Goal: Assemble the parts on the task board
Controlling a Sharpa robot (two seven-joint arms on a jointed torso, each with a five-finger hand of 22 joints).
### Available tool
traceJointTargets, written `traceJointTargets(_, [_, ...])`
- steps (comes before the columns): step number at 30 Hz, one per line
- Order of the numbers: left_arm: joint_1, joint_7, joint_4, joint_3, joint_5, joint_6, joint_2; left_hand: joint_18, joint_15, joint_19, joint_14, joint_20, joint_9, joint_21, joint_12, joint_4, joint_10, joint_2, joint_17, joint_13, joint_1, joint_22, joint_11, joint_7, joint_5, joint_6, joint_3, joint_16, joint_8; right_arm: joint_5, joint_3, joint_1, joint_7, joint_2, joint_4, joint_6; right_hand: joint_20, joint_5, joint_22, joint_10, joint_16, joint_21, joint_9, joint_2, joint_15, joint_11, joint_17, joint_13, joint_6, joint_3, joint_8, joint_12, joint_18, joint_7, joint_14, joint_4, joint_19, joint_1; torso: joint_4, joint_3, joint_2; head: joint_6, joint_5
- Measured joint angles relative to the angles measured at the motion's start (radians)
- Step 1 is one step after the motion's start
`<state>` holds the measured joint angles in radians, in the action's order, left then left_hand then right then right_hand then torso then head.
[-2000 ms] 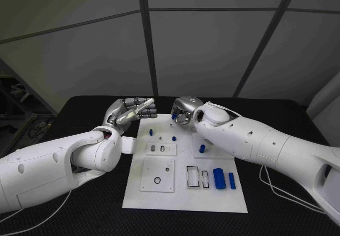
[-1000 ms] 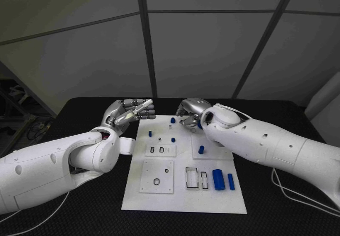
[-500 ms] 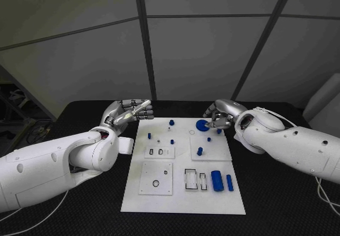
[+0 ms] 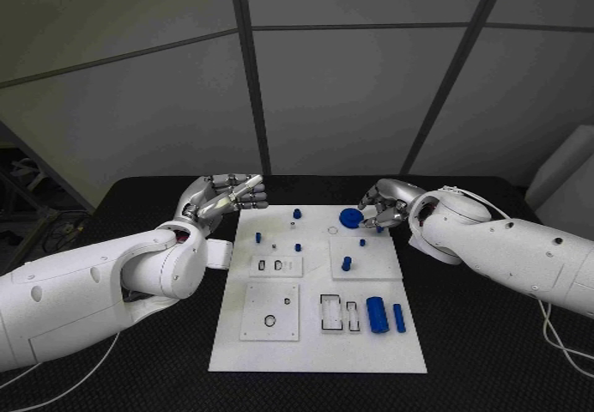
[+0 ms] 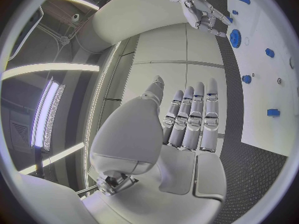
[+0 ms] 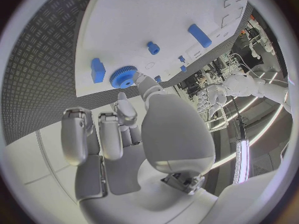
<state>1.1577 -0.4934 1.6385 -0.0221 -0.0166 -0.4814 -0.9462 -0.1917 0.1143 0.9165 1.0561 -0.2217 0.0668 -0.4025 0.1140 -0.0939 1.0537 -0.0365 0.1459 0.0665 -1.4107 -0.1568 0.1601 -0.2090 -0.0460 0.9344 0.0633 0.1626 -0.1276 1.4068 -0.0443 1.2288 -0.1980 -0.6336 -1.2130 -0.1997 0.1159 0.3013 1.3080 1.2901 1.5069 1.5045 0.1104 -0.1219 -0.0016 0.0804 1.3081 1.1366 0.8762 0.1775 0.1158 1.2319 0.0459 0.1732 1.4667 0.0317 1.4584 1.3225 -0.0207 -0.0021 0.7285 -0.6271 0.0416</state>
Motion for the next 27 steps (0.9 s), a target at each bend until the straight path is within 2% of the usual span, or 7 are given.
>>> traceJointTargets(3, [0.0,0.0,-0.001,0.0,0.0,0.001,0.002,0.0,0.0,0.0,0.0,0.0,0.0,0.0,0.0,0.0,0.0,0.0,0.0,0.0,0.0,0.0,0.0,0.0,0.0,0.0,0.0,0.0,0.0,-0.007,0.0,0.0,-0.003,0.018,0.023,0.009,0.003,0.0,0.0,0.002,0.0,0.002,0.0,0.0,0.002,0.002,0.0,0.007,-0.003,0.001,0.001,0.006,0.0,-0.003,-0.002,0.004,0.003,0.0,0.0012,0.0006,0.002,0.0,-0.001])
traceJointTargets(8, [0.0,0.001,-0.002,0.0,0.0,0.002,0.003,0.0,0.0,0.0,0.0,0.0,0.0,0.0,0.0,0.0,0.0,0.0,0.0,0.0,0.0,0.0,0.0,0.0,0.0,0.0,0.0,0.0,0.0,-0.022,-0.002,0.003,-0.005,0.04,0.049,0.014,0.004,0.021,0.0,0.009,0.012,0.009,0.003,0.0,0.007,0.005,0.0,0.031,-0.007,-0.005,0.011,0.025,0.0,0.001,0.0,0.019,0.004,0.0,0.0035,0.0012,0.005,0.0,-0.004])
traceJointTargets(18, [0.0,0.003,-0.004,0.0,0.0,0.004,0.002,0.0,0.0,0.0,0.0,0.0,0.0,0.0,0.0,0.0,0.0,0.0,0.0,0.0,0.0,0.0,0.0,0.0,0.0,0.0,0.0,0.0,0.0,-0.04,-0.001,0.003,-0.009,0.054,0.064,-0.001,0.004,0.021,0.0,0.011,0.012,0.012,0.004,0.0,0.007,0.004,0.0,0.037,-0.014,-0.006,0.011,0.03,0.0,0.001,0.0,0.025,0.004,0.0,0.0036,0.0016,0.006,-0.005,0.003])
traceJointTargets(27, [0.0,0.004,-0.004,0.0,0.0,0.006,0.002,0.0,0.0,0.0,0.0,0.0,0.0,0.005,0.0,0.003,0.0,0.0,0.001,0.0,0.0,0.001,0.0,0.0,0.0,0.0,-0.003,0.0,0.0,-0.046,-0.001,0.002,-0.012,0.068,0.072,-0.01,0.004,0.026,0.0,0.011,0.016,0.012,0.003,0.0,0.007,0.004,0.0,0.033,-0.018,-0.009,0.011,0.03,0.0,0.004,0.0,0.028,0.004,0.0,0.0032,0.0019,0.006,-0.007,0.003])
